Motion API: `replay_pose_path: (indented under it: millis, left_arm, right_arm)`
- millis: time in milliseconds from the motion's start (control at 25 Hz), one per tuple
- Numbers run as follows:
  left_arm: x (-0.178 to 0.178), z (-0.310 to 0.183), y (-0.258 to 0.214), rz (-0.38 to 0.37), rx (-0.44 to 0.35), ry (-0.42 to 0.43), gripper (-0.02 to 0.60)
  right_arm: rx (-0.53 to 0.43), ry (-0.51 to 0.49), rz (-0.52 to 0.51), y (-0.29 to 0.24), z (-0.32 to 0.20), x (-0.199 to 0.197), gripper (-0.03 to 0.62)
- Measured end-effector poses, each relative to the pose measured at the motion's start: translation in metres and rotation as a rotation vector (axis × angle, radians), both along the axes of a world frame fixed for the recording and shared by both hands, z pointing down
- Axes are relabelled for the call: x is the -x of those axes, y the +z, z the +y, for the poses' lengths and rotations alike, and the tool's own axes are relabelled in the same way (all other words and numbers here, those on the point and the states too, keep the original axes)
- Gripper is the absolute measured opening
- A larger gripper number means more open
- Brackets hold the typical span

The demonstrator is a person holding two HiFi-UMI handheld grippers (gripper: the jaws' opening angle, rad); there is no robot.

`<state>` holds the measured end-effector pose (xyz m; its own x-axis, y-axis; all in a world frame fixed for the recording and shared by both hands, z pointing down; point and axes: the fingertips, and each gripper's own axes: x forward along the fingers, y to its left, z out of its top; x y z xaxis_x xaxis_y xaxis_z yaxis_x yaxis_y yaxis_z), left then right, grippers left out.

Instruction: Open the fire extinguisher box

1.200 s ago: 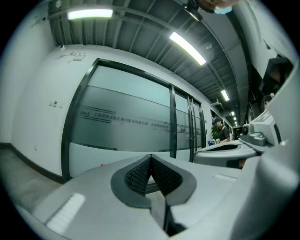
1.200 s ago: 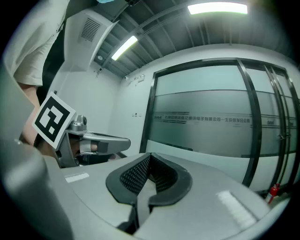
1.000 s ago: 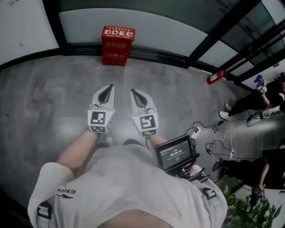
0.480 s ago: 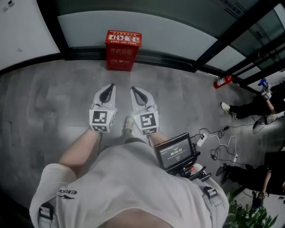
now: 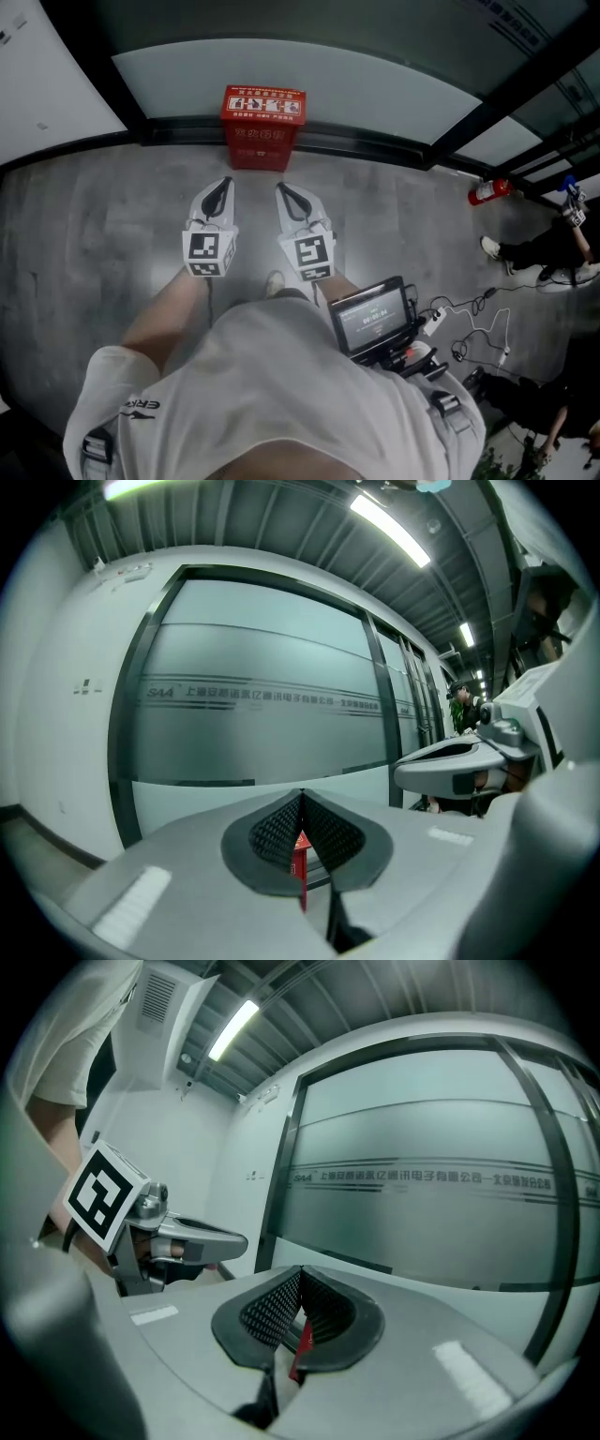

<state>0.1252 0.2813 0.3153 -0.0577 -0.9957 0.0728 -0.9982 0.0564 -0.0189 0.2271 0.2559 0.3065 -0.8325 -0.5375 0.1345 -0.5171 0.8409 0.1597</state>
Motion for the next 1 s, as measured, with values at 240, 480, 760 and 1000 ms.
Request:
replay_pose_path:
  millis: [240,480,760,1000]
  left_arm:
    - [0.033,-0.070,0.010,-0.021,0.032,-0.042,0.002]
    - [0.077,-0.118,0.032,-0.037,0.075,-0.053,0.002]
    - [0.154,-0.189,0.067,-0.060,0.116,0.009,0.002]
    - [0.227,-0.256,0.096,-0.140,0.189,0.161,0.002]
  right_arm:
    - [0.021,-0.021,0.019,0.013,-0.075,0.024,0.015]
    - [0.040,-0.032,0.036,0.028,-0.121,0.060,0.015]
    - [0.080,0.023,0.088,0.066,-0.184,0.124,0.015]
    - [0.161,0.116,0.171,0.097,-0.239,0.199,0.015]
